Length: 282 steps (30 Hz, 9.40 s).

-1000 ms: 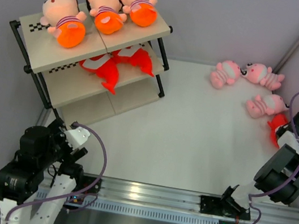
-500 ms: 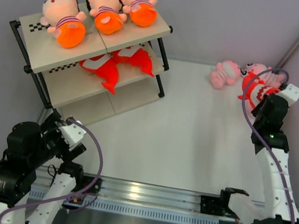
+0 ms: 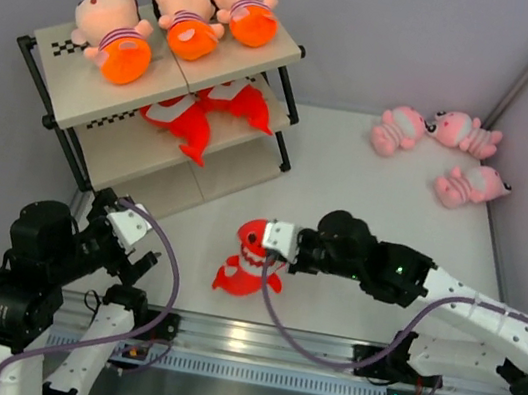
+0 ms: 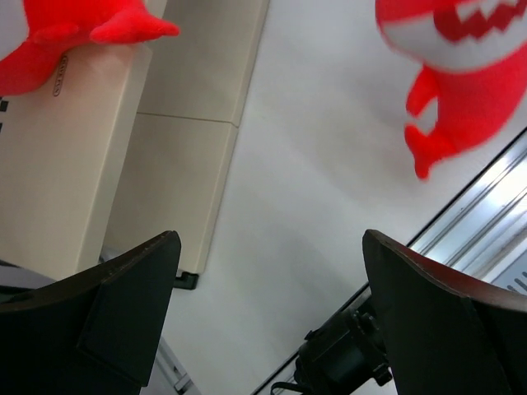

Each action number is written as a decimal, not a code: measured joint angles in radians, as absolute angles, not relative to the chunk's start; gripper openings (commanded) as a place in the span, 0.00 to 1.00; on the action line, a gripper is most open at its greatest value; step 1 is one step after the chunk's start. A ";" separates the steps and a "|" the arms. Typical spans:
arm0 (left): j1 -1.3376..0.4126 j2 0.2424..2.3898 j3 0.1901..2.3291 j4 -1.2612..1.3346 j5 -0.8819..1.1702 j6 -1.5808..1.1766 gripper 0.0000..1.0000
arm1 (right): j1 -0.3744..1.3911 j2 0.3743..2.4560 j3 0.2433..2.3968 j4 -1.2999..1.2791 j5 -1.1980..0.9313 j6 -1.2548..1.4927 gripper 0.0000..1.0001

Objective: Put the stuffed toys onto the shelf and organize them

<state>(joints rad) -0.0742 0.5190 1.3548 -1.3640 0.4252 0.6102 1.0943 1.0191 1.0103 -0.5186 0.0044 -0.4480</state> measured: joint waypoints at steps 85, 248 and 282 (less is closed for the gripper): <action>-0.064 0.502 1.836 -1.149 -0.177 0.373 0.91 | 1.299 1.824 1.562 0.147 0.078 0.799 0.00; 0.027 0.386 1.332 -1.227 -0.045 0.476 0.93 | 0.635 2.068 1.537 -0.071 -0.516 0.167 0.06; 0.027 0.386 1.333 -1.228 -0.041 0.478 0.93 | 0.599 2.061 1.219 0.484 -0.279 0.743 0.15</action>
<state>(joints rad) 0.0265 0.3859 1.3334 -1.2278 -0.0406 0.4782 0.5991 2.0613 1.2194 0.4835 -0.2790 0.7425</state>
